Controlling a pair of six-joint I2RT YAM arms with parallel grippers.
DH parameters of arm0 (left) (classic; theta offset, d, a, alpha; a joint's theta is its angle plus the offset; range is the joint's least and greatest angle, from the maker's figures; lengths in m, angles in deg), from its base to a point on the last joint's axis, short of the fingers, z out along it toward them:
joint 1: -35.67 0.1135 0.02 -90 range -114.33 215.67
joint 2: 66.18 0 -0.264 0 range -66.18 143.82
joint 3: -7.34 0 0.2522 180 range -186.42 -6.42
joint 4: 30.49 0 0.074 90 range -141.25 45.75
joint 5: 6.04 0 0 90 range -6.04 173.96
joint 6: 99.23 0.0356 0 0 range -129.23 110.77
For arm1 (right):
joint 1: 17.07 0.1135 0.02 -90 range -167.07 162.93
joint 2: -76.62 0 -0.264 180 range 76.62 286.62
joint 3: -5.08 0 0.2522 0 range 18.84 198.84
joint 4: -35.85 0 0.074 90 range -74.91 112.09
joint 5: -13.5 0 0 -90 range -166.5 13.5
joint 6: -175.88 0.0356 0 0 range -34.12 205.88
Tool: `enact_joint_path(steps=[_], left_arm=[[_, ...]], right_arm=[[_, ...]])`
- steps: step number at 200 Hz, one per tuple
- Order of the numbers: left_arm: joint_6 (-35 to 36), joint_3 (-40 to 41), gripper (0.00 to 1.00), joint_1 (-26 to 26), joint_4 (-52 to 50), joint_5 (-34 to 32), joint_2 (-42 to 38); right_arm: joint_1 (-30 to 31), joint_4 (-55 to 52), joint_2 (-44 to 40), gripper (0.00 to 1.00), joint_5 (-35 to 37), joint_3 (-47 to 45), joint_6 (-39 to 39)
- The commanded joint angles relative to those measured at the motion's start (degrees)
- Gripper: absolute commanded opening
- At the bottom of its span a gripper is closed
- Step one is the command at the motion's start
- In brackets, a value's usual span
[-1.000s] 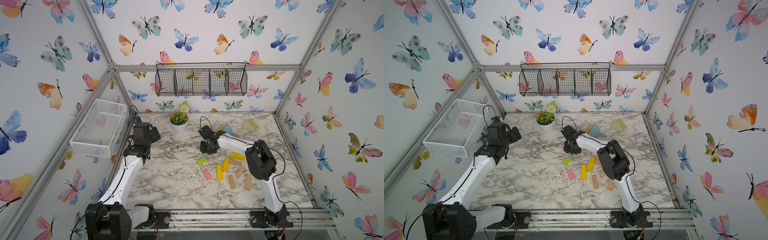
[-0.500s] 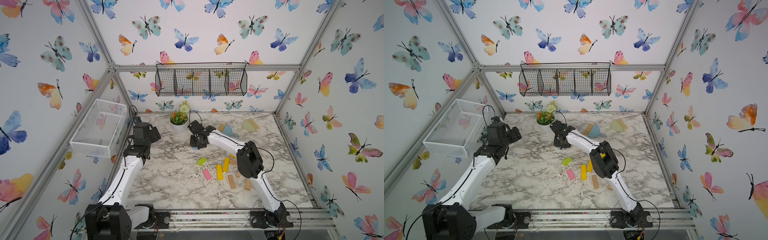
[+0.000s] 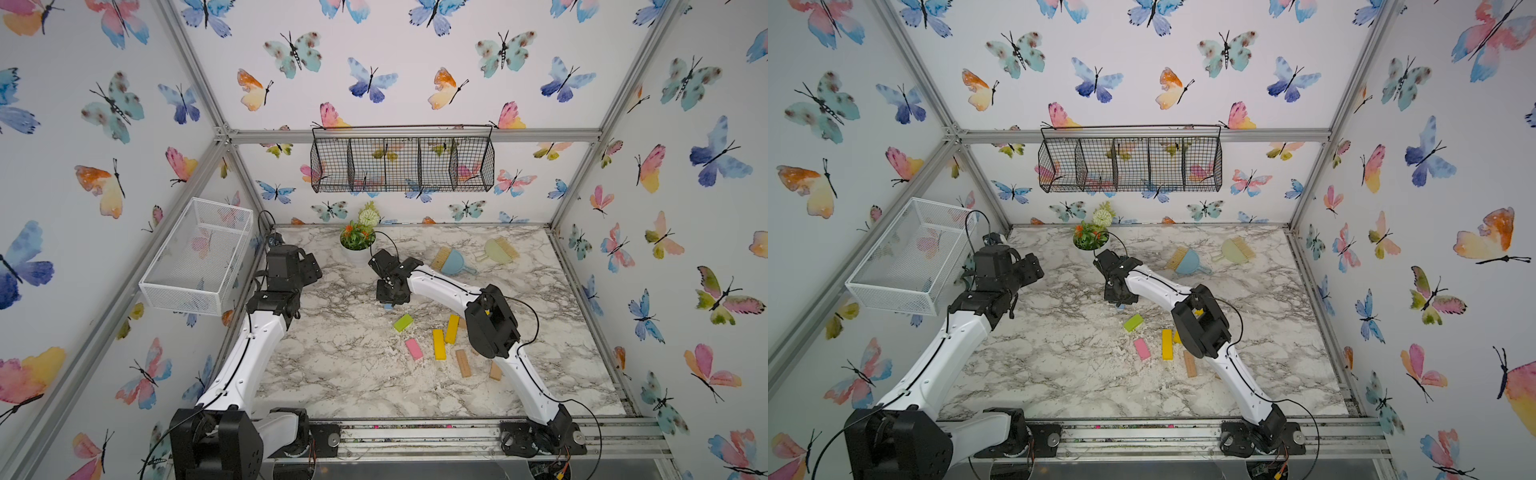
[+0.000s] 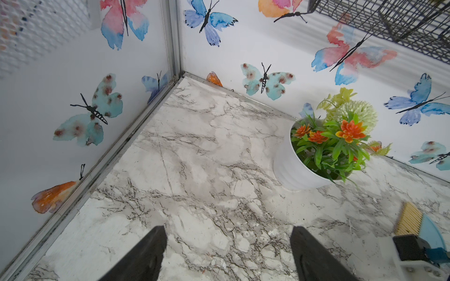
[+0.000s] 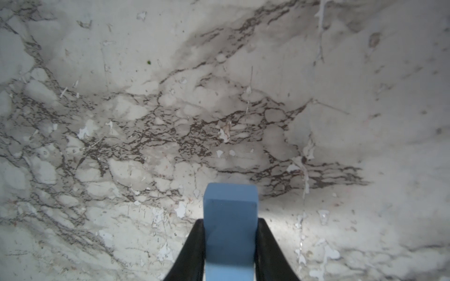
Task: Assemble the letter k with building blocks
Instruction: Place the building block at the center of the board.
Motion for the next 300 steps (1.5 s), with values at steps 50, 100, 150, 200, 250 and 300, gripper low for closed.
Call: enact_joint_path(steps=[50,100,150,200,250,300], left_arm=[[-0.49,-0.16,0.83,-0.07,0.5,1.15,-0.27],[-0.46,-0.09,0.83,-0.02,0.49,1.36,-0.21],[-0.46,-0.09,0.83,-0.03,0.51,1.62,-0.09],[-0.32,-0.02,0.83,-0.06,0.49,1.77,-0.15],[-0.27,-0.08,0.83,-0.09,0.46,1.59,-0.19],[-0.36,-0.02,0.83,-0.08,0.49,1.48,-0.19]], right_arm=[[0.03,-1.24,3.23,0.01,1.47,1.22,0.49],[-0.03,-1.28,3.41,0.07,2.28,0.88,0.94],[-0.03,-0.33,3.36,0.18,1.42,-0.03,2.65],[0.01,1.55,2.84,0.3,0.46,-0.99,3.4],[-0.12,1.97,2.61,0.34,0.63,-1.41,3.06],[-0.12,1.45,2.35,0.39,1.8,-1.55,2.0]])
